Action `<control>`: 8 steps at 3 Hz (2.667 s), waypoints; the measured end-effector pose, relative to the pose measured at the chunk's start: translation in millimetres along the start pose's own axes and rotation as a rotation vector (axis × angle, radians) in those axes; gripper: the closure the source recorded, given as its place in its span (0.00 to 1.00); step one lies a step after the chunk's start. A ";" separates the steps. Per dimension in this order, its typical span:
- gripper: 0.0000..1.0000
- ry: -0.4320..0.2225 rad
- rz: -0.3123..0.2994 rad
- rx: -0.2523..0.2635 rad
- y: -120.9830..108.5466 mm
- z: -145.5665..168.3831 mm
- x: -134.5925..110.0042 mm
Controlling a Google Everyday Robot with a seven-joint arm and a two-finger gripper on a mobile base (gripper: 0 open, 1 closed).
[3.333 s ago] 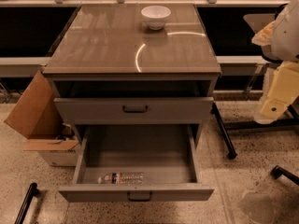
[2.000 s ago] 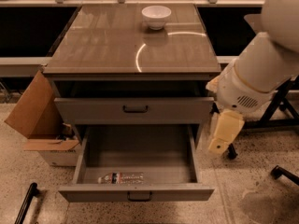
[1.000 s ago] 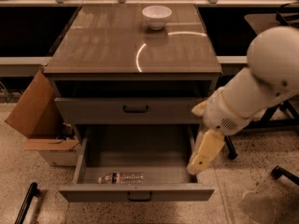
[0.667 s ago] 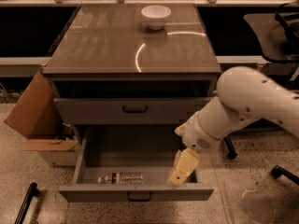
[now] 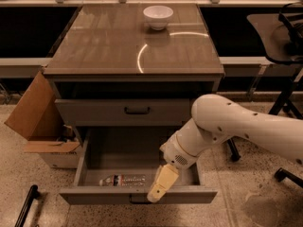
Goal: Pick water bottle from middle drawer and place on counter
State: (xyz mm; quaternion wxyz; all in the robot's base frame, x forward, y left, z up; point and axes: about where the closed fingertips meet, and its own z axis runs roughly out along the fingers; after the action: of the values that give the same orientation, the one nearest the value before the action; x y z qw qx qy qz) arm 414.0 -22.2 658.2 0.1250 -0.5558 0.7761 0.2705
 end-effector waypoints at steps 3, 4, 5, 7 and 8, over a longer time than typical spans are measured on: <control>0.00 -0.001 -0.044 0.168 -91.5 63.3 -11.8; 0.00 -0.004 -0.057 0.219 -127.7 94.6 -21.5; 0.00 -0.033 -0.058 0.177 -157.0 132.8 -29.0; 0.00 -0.003 -0.065 0.193 -166.1 159.3 -23.4; 0.00 0.036 -0.099 0.231 -172.4 187.1 -18.3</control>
Offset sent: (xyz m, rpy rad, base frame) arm 0.1020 0.0233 -0.0746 -0.0815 -0.2145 -0.0581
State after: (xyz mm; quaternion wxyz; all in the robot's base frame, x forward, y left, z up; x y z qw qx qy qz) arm 560.9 56.3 465.0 0.1875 -0.5803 0.7757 0.1626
